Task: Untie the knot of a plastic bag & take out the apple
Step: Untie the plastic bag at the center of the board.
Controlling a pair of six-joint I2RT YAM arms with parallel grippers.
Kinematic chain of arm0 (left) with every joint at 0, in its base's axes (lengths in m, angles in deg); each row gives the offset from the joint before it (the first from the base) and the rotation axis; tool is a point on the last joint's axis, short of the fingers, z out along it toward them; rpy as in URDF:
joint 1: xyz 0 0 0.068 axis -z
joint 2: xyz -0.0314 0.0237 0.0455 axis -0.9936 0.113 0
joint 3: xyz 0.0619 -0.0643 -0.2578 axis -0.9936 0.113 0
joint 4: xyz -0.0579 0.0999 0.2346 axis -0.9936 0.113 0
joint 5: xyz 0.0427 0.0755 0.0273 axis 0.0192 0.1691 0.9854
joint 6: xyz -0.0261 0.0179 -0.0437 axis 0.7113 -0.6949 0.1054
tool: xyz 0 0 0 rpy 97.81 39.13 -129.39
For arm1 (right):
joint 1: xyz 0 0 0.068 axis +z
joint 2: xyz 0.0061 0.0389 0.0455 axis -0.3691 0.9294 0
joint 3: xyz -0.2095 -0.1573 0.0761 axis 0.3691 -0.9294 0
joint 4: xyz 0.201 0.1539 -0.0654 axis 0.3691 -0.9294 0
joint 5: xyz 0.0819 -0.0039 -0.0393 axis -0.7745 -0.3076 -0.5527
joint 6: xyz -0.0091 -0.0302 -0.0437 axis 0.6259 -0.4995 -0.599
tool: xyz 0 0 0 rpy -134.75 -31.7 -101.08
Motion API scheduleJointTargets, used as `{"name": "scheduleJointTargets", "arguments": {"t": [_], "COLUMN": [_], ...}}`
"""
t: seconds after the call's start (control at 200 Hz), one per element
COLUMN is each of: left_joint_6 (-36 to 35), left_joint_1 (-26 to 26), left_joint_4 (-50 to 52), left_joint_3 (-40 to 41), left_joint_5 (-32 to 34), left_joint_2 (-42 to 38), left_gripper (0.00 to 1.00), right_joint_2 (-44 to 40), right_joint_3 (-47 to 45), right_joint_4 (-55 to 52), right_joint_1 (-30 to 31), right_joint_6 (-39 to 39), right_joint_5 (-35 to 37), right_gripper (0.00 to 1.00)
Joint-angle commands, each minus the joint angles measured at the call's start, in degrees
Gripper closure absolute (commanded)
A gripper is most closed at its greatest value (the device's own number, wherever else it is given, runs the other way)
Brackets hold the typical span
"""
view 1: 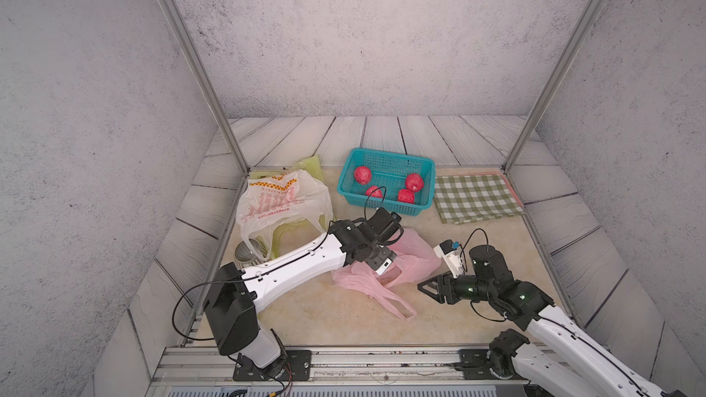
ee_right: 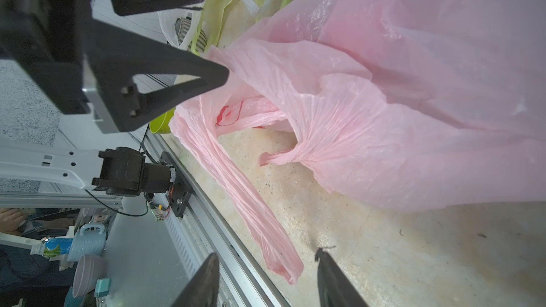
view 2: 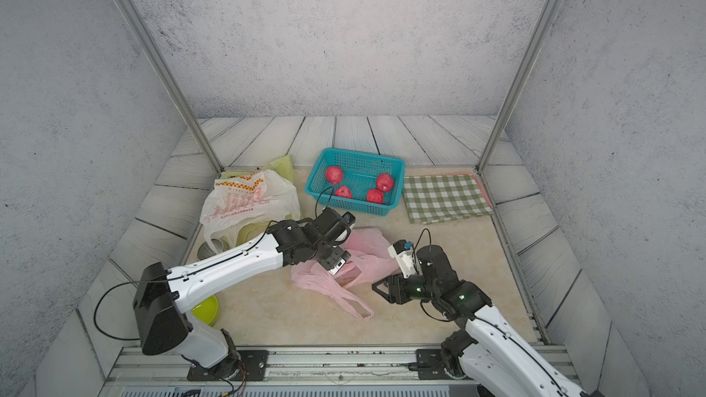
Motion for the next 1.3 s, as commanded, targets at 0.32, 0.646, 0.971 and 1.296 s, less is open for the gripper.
{"name": "scheduleJointTargets", "arguments": {"t": [0.32,0.646,0.971,1.296], "left_joint_6": [-1.5,-8.3,-7.5,-6.3], "left_joint_1": [-6.5,-8.0,-8.4,-8.6], "left_joint_4": [6.4,13.3,13.2,9.3], "left_joint_3": [-4.6,-20.1,-17.9,-11.7], "left_joint_5": [-13.3,-8.8,-17.7,-17.9], "left_joint_2": [5.7,3.5,0.6,-4.6], "left_gripper": [1.0,1.0,1.0,1.0], "right_joint_2": [-2.5,-2.3,0.9,-0.6], "right_joint_3": [0.6,1.2,-0.4,-2.7], "right_joint_4": [-1.6,-1.1,11.4,19.4], "right_joint_1": [0.2,0.2,0.2,0.3], "right_joint_6": [-0.4,-0.1,6.5,10.1], "right_joint_5": [2.0,2.5,2.7,0.9], "right_gripper": [0.48,0.49,0.34,0.34]}}
